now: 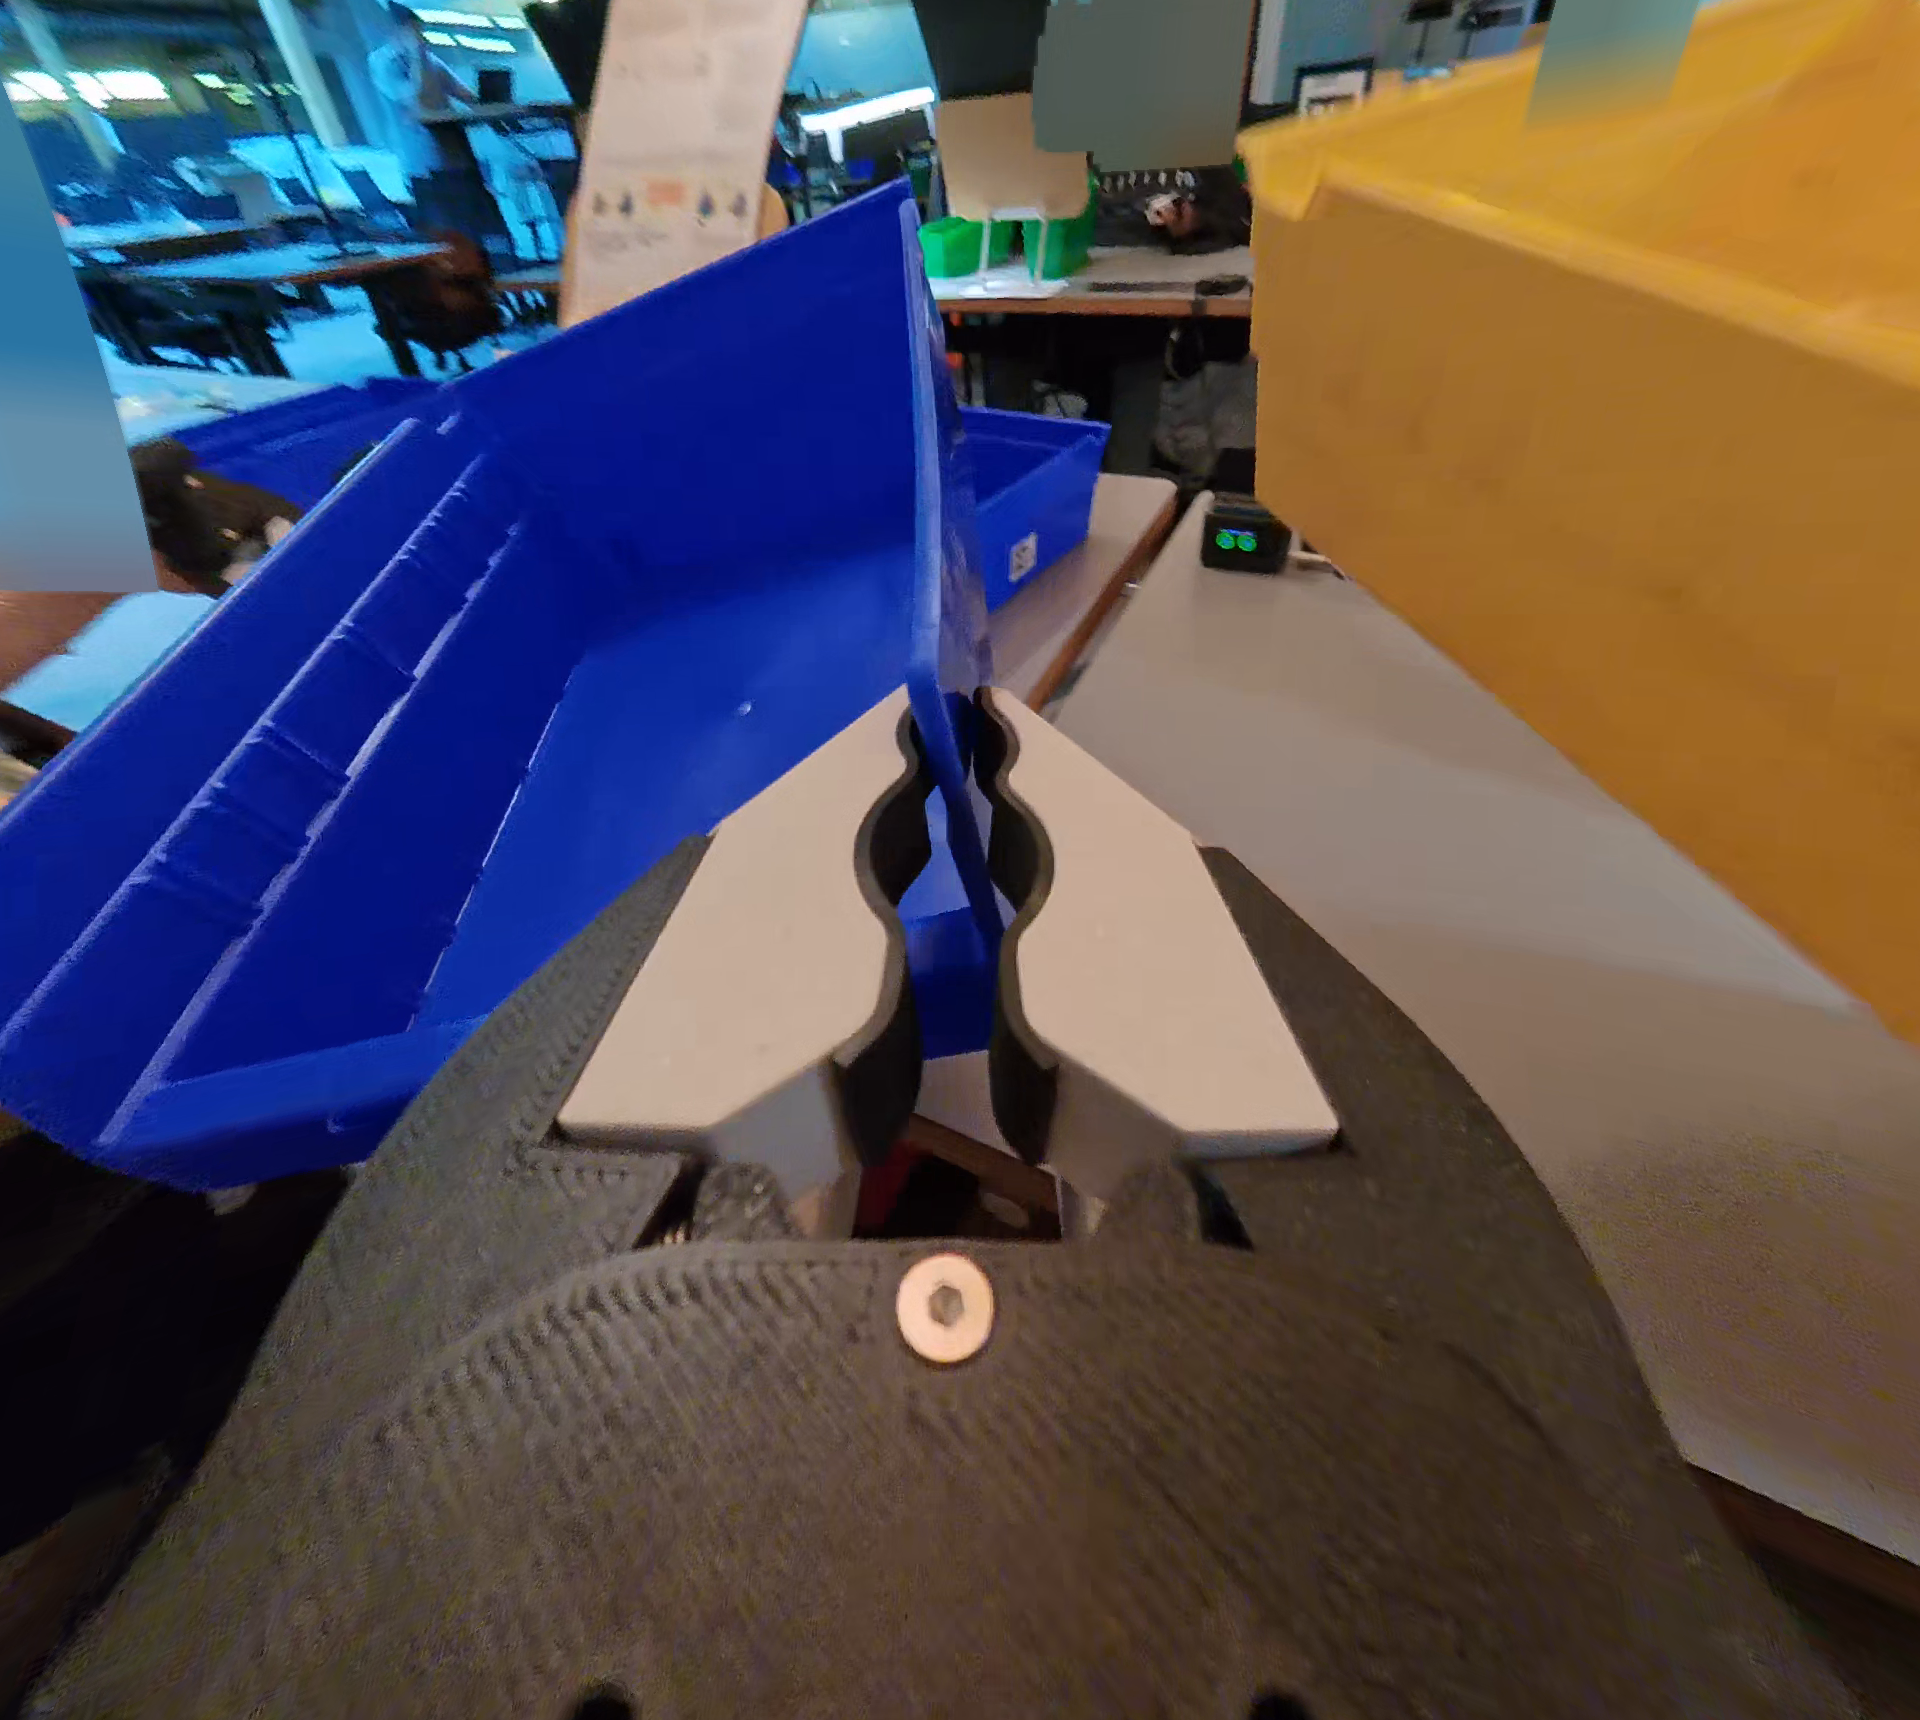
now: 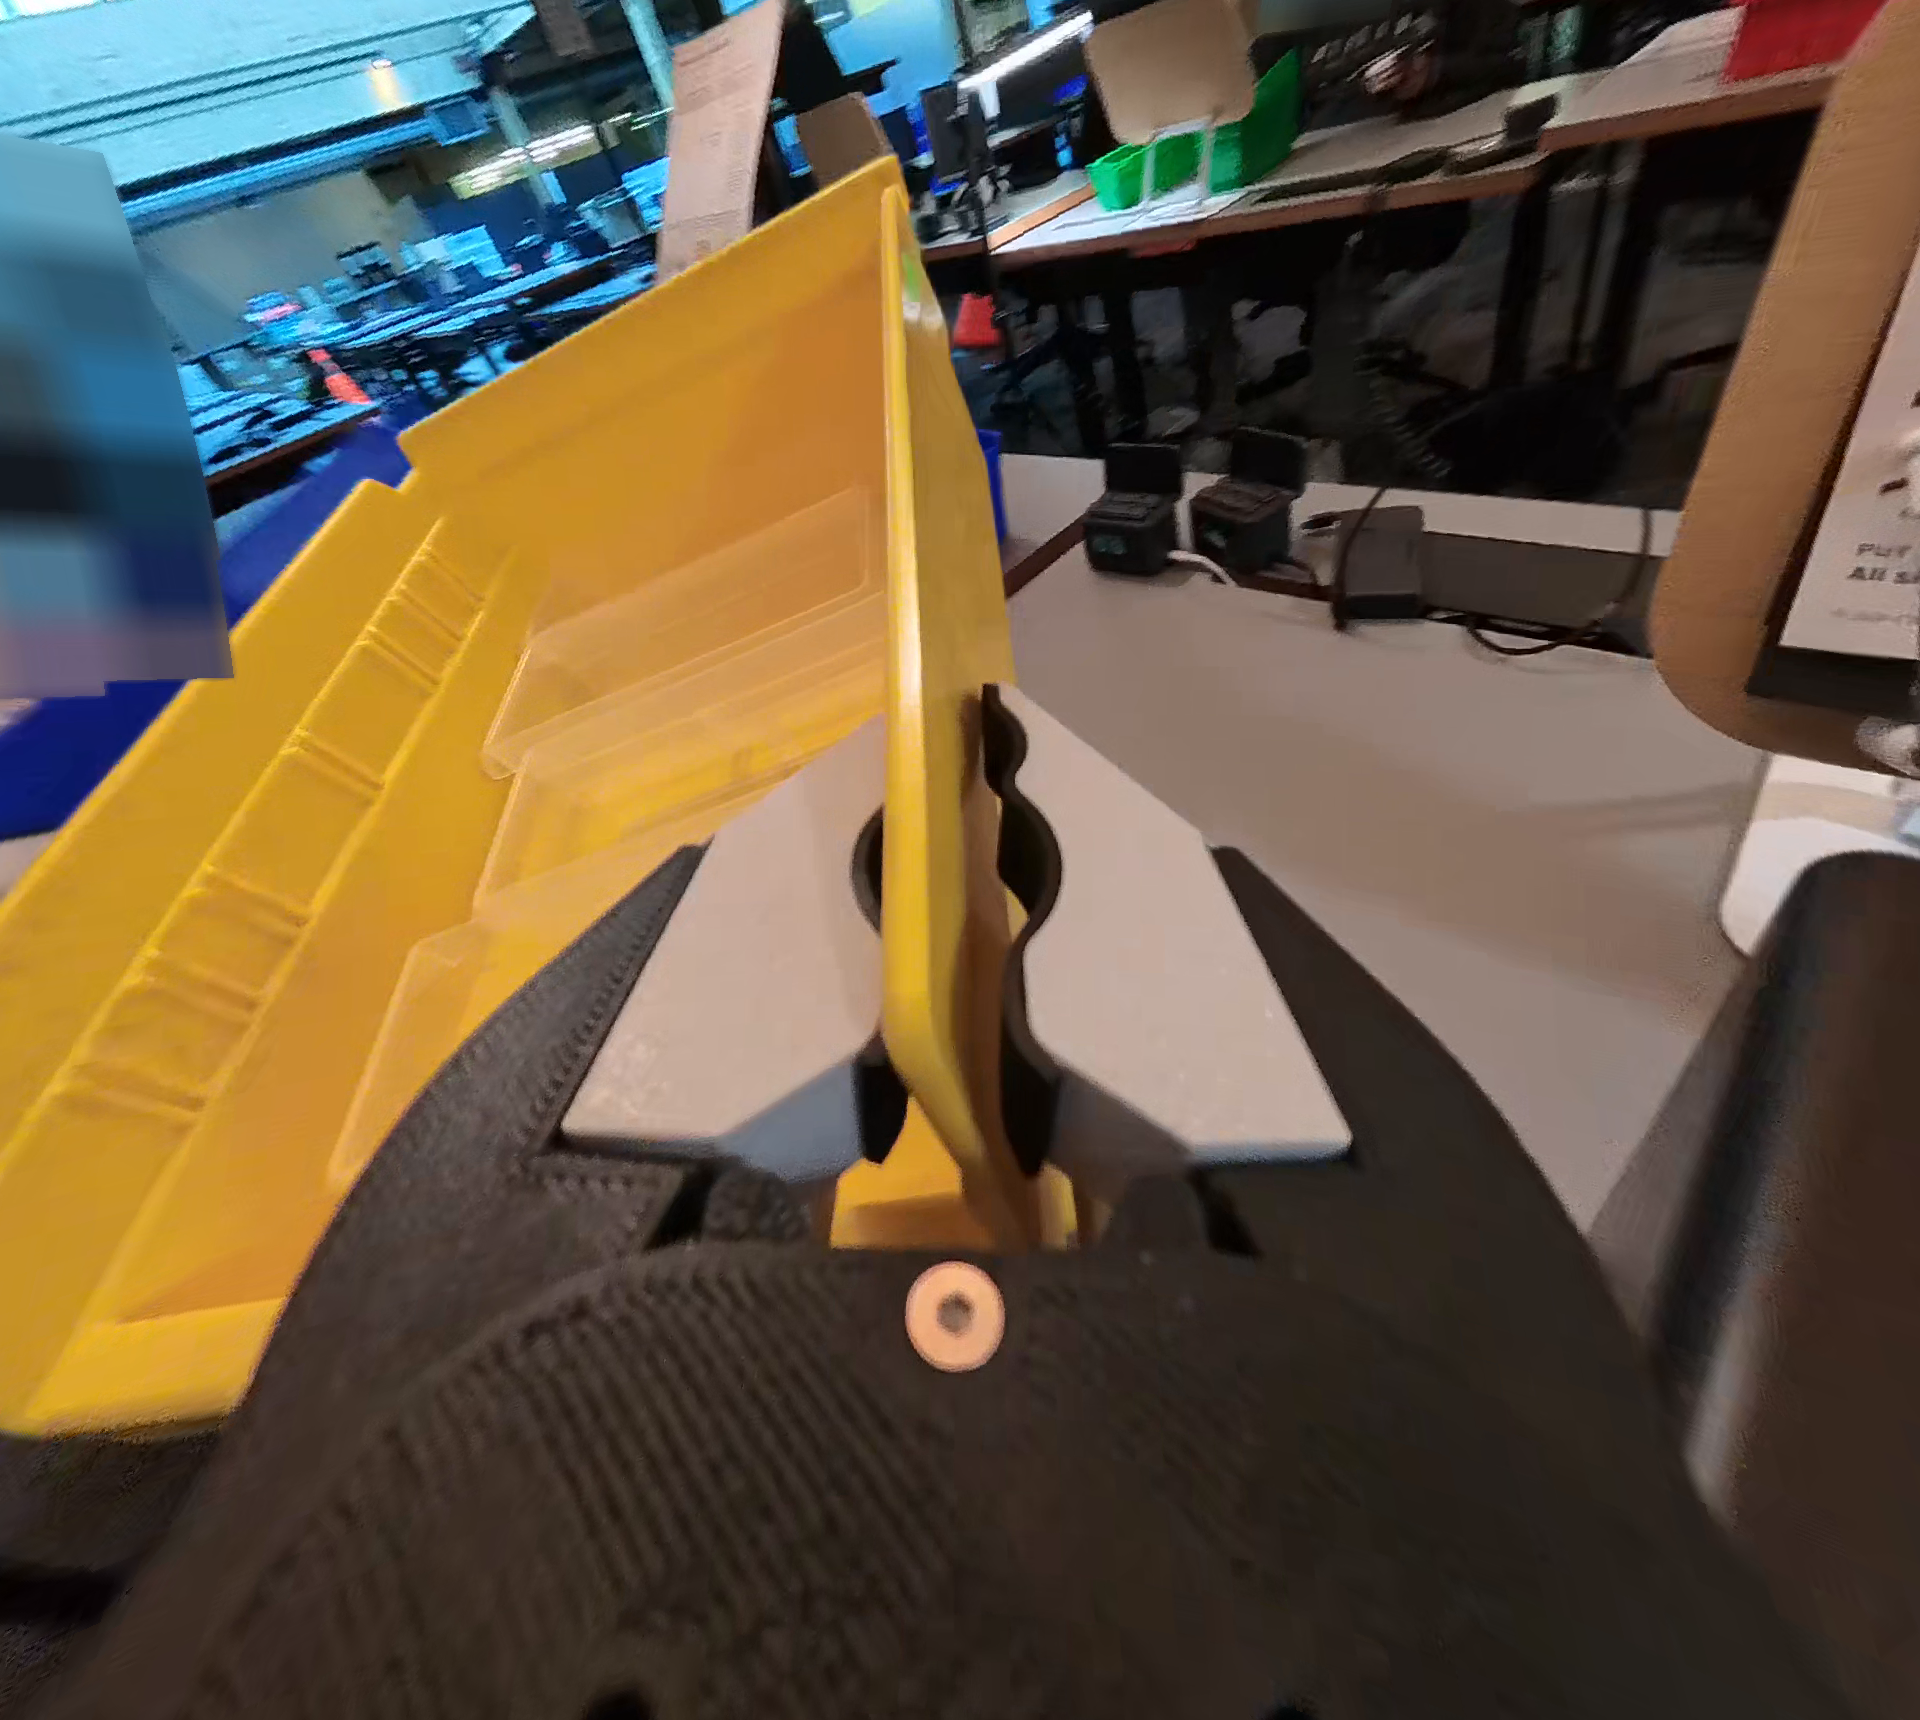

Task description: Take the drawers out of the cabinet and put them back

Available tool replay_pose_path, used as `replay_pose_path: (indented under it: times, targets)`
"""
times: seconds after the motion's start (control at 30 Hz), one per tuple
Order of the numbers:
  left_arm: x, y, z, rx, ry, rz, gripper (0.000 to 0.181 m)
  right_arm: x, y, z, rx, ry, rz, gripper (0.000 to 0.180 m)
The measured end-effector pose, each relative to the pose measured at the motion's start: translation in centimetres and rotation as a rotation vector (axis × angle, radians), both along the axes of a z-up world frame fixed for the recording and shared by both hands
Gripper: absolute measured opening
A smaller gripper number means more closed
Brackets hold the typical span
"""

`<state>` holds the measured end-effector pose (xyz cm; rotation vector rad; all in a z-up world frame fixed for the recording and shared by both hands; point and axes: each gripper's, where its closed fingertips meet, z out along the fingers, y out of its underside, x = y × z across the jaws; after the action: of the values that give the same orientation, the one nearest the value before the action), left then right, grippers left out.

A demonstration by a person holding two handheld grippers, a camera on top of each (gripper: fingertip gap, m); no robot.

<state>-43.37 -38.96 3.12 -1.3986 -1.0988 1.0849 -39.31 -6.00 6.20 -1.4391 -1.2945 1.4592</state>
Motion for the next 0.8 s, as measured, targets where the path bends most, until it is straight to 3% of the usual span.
replay_pose_path:
  times: [0.03,0.3,0.4,0.67,0.7,0.8]
  targets:
    - [0.3,-0.5,0.5,-0.011,0.017,0.012,0.0,-1.0,-0.1,-1.0,0.011,0.005,-0.034,0.006]
    - [1.7,1.1,3.6,-0.036,0.133,-0.03,0.0,-8.9,-0.9,-15.3,-0.122,-0.165,-0.144,0.007]
    - [1.9,2.8,4.3,-0.057,0.162,-0.054,0.0,-9.5,-1.7,-18.7,-0.088,-0.184,-0.17,0.006]
    - [1.2,6.4,3.7,-0.165,0.201,-0.074,0.0,-10.3,-4.9,-21.9,-0.118,-0.206,-0.364,0.011]
    - [1.2,6.8,3.6,-0.175,0.194,-0.079,0.001,-10.6,-6.0,-22.1,-0.13,-0.2,-0.36,0.016]
    - [1.5,7.6,3.5,-0.172,0.184,-0.111,0.001,-10.5,-10.8,-21.3,-0.197,-0.187,-0.169,0.056]
